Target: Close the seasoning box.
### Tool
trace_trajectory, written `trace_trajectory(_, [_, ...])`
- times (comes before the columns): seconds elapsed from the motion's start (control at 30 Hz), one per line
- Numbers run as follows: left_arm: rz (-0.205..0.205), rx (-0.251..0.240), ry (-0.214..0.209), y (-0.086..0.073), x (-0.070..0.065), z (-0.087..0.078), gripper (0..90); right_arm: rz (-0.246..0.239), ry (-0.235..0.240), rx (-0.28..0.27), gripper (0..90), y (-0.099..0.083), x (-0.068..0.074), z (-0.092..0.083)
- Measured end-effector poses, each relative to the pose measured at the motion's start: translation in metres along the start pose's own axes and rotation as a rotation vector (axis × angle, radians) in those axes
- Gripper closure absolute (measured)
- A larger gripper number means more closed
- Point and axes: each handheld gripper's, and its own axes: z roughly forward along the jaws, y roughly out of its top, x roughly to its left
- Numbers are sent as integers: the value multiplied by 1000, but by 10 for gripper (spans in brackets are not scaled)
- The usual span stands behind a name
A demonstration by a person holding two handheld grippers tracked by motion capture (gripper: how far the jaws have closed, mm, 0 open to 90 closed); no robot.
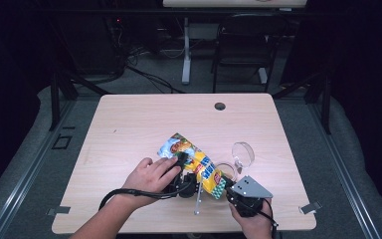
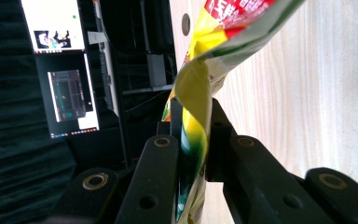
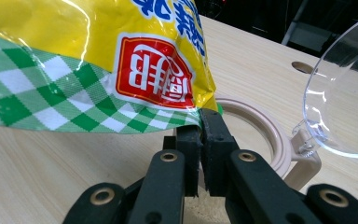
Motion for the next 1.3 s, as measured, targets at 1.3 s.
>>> trace_trajectory(1.3, [-191,-47,-102,-16,-20,10,856,7,6,-5,840,-1,-1,1])
